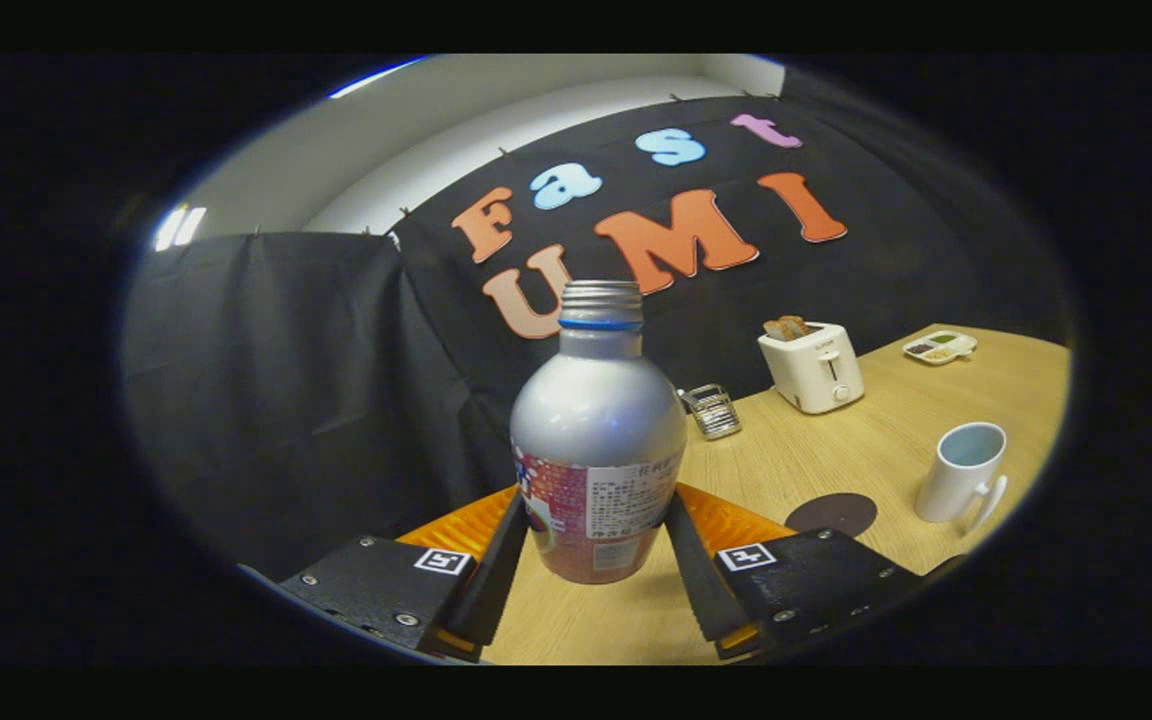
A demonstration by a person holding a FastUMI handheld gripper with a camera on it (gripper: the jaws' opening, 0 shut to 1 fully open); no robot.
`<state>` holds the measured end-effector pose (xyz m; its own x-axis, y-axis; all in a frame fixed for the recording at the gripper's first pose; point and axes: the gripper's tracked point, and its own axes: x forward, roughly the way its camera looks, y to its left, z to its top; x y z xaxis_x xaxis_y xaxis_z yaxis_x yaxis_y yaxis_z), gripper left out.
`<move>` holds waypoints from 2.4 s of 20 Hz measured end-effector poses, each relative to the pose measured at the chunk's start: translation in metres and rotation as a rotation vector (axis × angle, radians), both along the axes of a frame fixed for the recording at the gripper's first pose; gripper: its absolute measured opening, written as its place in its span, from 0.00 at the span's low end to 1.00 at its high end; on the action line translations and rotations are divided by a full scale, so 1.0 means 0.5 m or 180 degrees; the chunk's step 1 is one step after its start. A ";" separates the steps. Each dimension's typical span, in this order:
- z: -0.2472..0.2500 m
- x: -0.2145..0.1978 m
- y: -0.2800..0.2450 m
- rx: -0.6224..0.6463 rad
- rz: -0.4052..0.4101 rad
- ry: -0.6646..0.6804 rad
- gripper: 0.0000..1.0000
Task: Take the bottle from table, then pour the juice into the cup, finally place the bottle on the coaster
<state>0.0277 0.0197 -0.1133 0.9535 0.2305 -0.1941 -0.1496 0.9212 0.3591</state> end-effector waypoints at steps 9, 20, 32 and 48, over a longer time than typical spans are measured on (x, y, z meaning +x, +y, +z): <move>-0.135 -0.010 0.057 -0.1083 0.0275 0.0187 0.75; -0.213 -0.006 0.085 -0.1226 0.0469 0.0342 0.75; -0.186 -0.044 0.096 -0.0995 0.0370 0.0207 0.97; 0.080 -0.102 -0.069 -0.0809 -0.0574 -0.0655 0.97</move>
<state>-0.0233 -0.0149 -0.0735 0.9994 0.0244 -0.0236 -0.0220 0.9952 0.0948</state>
